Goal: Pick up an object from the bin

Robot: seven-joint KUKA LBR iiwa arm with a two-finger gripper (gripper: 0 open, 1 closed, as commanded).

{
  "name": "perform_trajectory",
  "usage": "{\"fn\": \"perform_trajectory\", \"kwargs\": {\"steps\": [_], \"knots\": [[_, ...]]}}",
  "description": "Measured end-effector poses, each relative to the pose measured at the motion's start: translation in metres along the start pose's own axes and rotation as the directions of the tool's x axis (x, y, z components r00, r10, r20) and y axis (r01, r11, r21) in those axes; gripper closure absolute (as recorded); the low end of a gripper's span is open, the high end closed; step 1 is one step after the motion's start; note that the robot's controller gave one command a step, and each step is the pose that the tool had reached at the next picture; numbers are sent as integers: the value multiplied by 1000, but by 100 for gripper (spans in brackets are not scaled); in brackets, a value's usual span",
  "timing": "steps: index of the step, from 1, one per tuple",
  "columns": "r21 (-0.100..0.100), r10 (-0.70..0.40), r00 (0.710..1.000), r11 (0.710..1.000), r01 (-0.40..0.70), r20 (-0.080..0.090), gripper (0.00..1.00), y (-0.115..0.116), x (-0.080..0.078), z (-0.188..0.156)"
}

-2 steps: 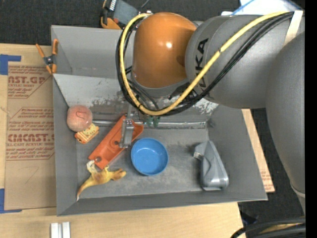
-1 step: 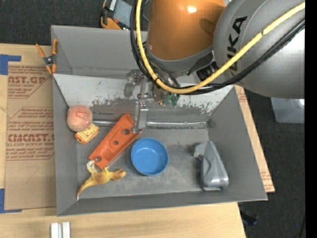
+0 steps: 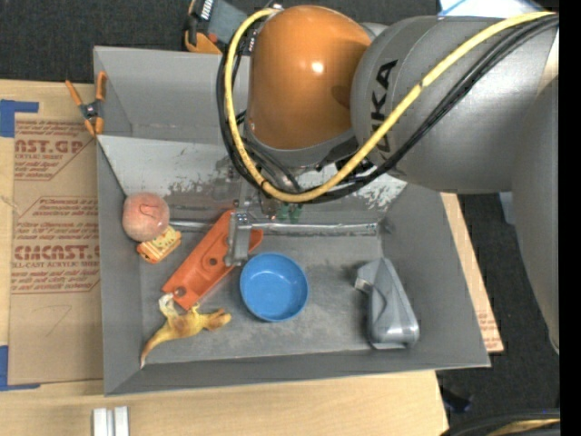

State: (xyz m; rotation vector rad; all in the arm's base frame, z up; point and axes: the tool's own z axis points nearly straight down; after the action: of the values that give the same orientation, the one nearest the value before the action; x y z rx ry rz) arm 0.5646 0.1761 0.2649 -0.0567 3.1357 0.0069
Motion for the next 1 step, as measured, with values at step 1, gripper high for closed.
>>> {"fn": "perform_trajectory", "kwargs": {"steps": [1], "knots": [[-1,10,1000,1000,-10,2,0,0,19,12]]}}
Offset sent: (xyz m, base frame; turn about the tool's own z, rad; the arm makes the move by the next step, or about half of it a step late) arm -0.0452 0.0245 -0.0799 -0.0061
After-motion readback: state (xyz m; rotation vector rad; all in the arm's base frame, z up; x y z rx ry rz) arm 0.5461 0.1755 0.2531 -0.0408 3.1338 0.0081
